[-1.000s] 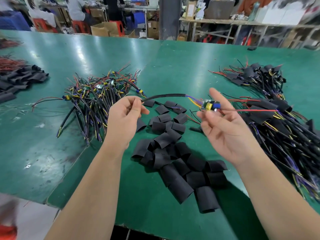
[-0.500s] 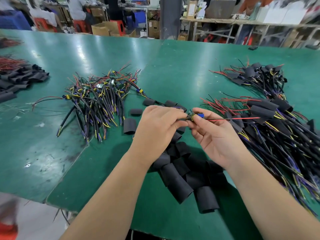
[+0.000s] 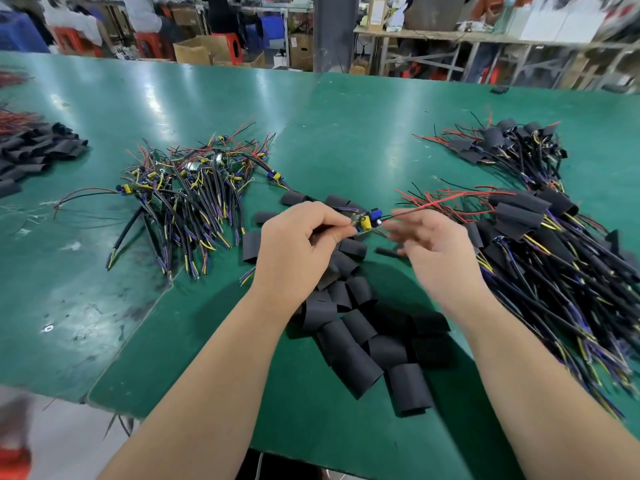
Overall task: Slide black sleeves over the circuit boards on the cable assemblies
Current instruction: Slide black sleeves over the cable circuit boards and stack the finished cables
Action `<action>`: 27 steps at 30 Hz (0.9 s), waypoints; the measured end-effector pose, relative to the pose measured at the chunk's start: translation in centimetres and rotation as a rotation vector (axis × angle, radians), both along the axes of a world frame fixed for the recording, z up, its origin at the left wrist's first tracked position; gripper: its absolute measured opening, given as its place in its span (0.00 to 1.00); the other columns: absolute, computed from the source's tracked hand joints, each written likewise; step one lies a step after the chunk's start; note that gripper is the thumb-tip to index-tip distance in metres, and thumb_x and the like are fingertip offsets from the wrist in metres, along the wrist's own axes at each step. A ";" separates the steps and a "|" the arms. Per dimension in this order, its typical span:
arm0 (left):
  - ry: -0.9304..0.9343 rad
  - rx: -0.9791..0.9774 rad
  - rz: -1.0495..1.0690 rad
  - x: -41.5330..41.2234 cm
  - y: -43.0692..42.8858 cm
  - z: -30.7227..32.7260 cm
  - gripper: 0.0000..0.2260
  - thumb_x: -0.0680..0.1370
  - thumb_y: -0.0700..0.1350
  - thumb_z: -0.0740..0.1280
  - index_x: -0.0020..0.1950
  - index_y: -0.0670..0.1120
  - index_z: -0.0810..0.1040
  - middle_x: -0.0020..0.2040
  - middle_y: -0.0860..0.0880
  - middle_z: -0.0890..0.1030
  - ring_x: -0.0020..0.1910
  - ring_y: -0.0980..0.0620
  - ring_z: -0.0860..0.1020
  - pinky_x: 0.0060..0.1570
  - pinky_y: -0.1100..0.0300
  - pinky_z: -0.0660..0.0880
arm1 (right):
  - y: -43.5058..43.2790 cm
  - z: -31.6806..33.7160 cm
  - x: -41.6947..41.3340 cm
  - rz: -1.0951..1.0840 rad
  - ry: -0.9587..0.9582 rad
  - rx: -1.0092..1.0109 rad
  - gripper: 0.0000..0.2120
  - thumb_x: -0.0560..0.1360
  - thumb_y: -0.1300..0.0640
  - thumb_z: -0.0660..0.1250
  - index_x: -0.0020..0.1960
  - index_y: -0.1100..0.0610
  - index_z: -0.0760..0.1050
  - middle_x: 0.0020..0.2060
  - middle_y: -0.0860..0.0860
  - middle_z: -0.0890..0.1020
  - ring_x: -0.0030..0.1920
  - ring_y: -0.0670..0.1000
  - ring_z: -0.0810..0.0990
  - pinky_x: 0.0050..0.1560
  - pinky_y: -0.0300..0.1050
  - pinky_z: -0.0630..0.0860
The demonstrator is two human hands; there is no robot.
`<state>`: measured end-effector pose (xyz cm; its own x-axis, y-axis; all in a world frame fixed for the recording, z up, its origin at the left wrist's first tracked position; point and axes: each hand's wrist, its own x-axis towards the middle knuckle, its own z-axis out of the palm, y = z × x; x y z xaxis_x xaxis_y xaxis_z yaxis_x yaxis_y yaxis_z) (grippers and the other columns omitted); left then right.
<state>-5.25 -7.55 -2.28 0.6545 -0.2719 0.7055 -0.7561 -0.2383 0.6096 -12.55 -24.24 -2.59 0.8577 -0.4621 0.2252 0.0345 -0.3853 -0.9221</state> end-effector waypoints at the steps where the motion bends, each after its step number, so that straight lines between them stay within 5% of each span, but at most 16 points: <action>1: 0.005 -0.006 0.008 0.0 0.1 0.1 0.03 0.71 0.37 0.74 0.42 0.43 0.83 0.38 0.61 0.78 0.41 0.69 0.76 0.44 0.76 0.69 | -0.2 -0.2 0.0 -0.124 0.038 -0.217 0.20 0.73 0.74 0.58 0.56 0.56 0.77 0.44 0.45 0.83 0.50 0.50 0.82 0.48 0.27 0.71; 4: 0.030 0.009 0.031 0.5 0.4 0.0 0.04 0.71 0.37 0.73 0.44 0.44 0.83 0.40 0.63 0.77 0.42 0.69 0.76 0.46 0.76 0.69 | -1.0 -1.0 0.2 -0.135 0.229 -0.581 0.18 0.75 0.62 0.68 0.64 0.58 0.76 0.57 0.54 0.80 0.58 0.56 0.78 0.60 0.37 0.67; 8: 0.001 0.070 0.062 0.7 0.6 -0.1 0.04 0.72 0.36 0.72 0.45 0.43 0.84 0.41 0.58 0.78 0.43 0.67 0.75 0.47 0.77 0.67 | -0.8 -1.4 0.8 -0.008 0.316 -0.788 0.21 0.75 0.53 0.71 0.67 0.55 0.75 0.67 0.56 0.73 0.65 0.59 0.68 0.65 0.43 0.56; 16: 0.017 0.080 0.124 1.0 1.0 -0.4 0.03 0.75 0.39 0.68 0.46 0.43 0.82 0.41 0.58 0.78 0.41 0.59 0.76 0.45 0.64 0.72 | -1.4 -0.6 0.7 -0.133 0.370 -0.699 0.10 0.73 0.58 0.72 0.53 0.61 0.80 0.50 0.56 0.82 0.53 0.58 0.77 0.55 0.47 0.72; 21: 0.021 0.059 0.146 1.2 1.0 -0.5 0.03 0.75 0.39 0.68 0.46 0.43 0.82 0.40 0.58 0.77 0.39 0.62 0.72 0.42 0.72 0.69 | -1.5 -0.1 0.0 -0.134 0.412 -0.630 0.10 0.71 0.57 0.72 0.48 0.63 0.82 0.45 0.56 0.84 0.50 0.57 0.79 0.52 0.47 0.74; 27: 0.046 0.036 0.165 1.3 1.3 -0.5 0.04 0.76 0.37 0.67 0.47 0.42 0.81 0.40 0.57 0.78 0.39 0.61 0.73 0.44 0.71 0.69 | -1.9 0.4 -0.5 -0.073 0.453 -0.527 0.09 0.68 0.56 0.75 0.43 0.54 0.75 0.39 0.48 0.79 0.42 0.49 0.76 0.32 0.35 0.64</action>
<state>-3.95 -6.29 -2.79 0.7239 -0.1827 0.6653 -0.6762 -0.3790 0.6317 -13.09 -26.11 -2.21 0.8913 -0.4491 0.0628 -0.3519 -0.7723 -0.5288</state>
